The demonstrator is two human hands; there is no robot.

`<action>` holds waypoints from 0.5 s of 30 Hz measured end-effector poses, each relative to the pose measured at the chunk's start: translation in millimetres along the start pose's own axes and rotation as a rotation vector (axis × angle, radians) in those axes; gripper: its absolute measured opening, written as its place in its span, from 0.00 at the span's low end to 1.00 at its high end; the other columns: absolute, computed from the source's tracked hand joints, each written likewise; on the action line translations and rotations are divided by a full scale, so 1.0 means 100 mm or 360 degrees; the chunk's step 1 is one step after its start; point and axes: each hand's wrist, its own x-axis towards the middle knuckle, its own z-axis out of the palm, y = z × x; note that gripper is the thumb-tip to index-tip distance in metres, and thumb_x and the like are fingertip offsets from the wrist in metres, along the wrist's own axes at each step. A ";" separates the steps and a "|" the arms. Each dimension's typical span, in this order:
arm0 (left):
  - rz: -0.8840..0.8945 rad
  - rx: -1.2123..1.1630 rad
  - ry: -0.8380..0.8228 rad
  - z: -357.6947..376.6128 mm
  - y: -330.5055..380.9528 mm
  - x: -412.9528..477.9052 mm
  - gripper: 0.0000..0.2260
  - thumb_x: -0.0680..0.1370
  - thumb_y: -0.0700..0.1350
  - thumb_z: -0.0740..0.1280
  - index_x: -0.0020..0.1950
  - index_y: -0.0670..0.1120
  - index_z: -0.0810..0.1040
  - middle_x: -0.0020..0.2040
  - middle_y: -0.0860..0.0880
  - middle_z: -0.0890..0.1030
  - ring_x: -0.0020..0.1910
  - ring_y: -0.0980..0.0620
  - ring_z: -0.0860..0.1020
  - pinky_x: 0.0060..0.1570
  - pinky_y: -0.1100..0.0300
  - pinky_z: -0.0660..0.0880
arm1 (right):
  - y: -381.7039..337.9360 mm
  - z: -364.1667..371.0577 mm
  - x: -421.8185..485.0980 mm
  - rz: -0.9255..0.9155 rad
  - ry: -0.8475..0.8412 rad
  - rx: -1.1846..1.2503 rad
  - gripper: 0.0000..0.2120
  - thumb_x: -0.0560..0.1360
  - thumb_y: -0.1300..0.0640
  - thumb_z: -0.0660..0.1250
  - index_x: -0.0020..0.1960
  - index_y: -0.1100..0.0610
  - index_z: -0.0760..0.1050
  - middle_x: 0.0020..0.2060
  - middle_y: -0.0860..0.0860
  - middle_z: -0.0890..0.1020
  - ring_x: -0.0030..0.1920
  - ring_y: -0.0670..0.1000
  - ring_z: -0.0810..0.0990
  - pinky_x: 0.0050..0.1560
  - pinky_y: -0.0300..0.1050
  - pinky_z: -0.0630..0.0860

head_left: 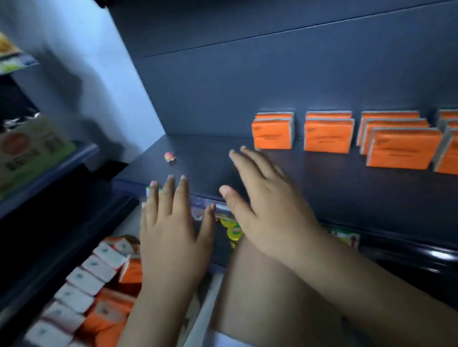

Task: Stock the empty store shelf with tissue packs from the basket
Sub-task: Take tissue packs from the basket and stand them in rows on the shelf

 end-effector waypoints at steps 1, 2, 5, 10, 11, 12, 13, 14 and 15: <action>-0.0070 0.0051 -0.0006 -0.06 -0.20 -0.10 0.32 0.80 0.61 0.58 0.77 0.42 0.70 0.77 0.40 0.71 0.79 0.36 0.63 0.76 0.39 0.62 | -0.19 0.20 0.01 -0.0052 -0.0040 0.0049 0.32 0.81 0.40 0.54 0.79 0.57 0.66 0.78 0.56 0.69 0.78 0.59 0.65 0.77 0.56 0.63; -0.0136 0.0095 -0.0014 -0.10 -0.40 -0.20 0.33 0.79 0.61 0.58 0.77 0.41 0.70 0.77 0.41 0.71 0.80 0.36 0.62 0.77 0.39 0.62 | -0.38 0.40 0.00 -0.0080 -0.0080 0.0094 0.32 0.81 0.40 0.53 0.78 0.57 0.67 0.77 0.57 0.70 0.78 0.60 0.65 0.77 0.56 0.64; -0.0355 0.0173 -0.0023 -0.20 -0.92 -0.52 0.33 0.79 0.61 0.57 0.76 0.40 0.72 0.77 0.40 0.72 0.79 0.36 0.63 0.77 0.40 0.62 | -0.87 0.98 -0.02 -0.0124 -0.0277 0.0146 0.33 0.80 0.39 0.50 0.78 0.56 0.66 0.77 0.56 0.70 0.78 0.59 0.65 0.76 0.58 0.64; -0.0649 0.0418 -0.0261 -0.20 -1.58 -1.06 0.32 0.81 0.62 0.59 0.78 0.43 0.69 0.78 0.42 0.70 0.80 0.37 0.61 0.78 0.40 0.61 | -1.23 1.74 -0.04 -0.0264 -0.0675 0.0058 0.26 0.83 0.43 0.57 0.77 0.55 0.65 0.74 0.56 0.72 0.75 0.59 0.66 0.74 0.57 0.65; -0.0724 0.0429 -0.0330 -0.18 -1.66 -1.15 0.34 0.80 0.64 0.57 0.79 0.44 0.68 0.79 0.43 0.69 0.81 0.38 0.60 0.78 0.41 0.60 | -1.24 1.87 -0.07 -0.0280 -0.0761 0.0040 0.26 0.83 0.43 0.58 0.77 0.54 0.65 0.74 0.55 0.71 0.76 0.58 0.66 0.75 0.57 0.65; -0.0790 0.0423 -0.0389 -0.15 -1.73 -1.22 0.35 0.80 0.65 0.54 0.80 0.45 0.67 0.80 0.44 0.67 0.82 0.40 0.59 0.79 0.42 0.59 | -1.23 1.99 -0.11 -0.0296 -0.0858 0.0027 0.26 0.83 0.43 0.59 0.77 0.53 0.64 0.75 0.54 0.71 0.76 0.58 0.65 0.76 0.56 0.64; -0.0846 0.0409 -0.0441 -0.12 -1.78 -1.29 0.35 0.81 0.65 0.54 0.81 0.46 0.66 0.81 0.45 0.66 0.83 0.41 0.57 0.80 0.43 0.57 | -1.22 2.11 -0.16 -0.0305 -0.0960 0.0018 0.28 0.83 0.43 0.59 0.79 0.52 0.62 0.76 0.54 0.69 0.77 0.58 0.64 0.76 0.55 0.63; -0.0894 0.0388 -0.0494 -0.09 -1.83 -1.35 0.34 0.82 0.65 0.54 0.82 0.47 0.63 0.82 0.46 0.63 0.83 0.42 0.54 0.80 0.44 0.55 | -1.19 2.22 -0.20 -0.0301 -0.1058 0.0010 0.30 0.82 0.42 0.60 0.81 0.50 0.59 0.78 0.53 0.67 0.77 0.58 0.64 0.76 0.55 0.63; -0.0937 0.0369 -0.0546 -0.05 -1.87 -1.39 0.33 0.83 0.65 0.54 0.83 0.48 0.61 0.83 0.48 0.61 0.84 0.44 0.52 0.80 0.45 0.54 | -1.17 2.33 -0.25 -0.0278 -0.1147 0.0001 0.31 0.82 0.42 0.60 0.82 0.50 0.58 0.78 0.53 0.66 0.77 0.58 0.65 0.76 0.56 0.64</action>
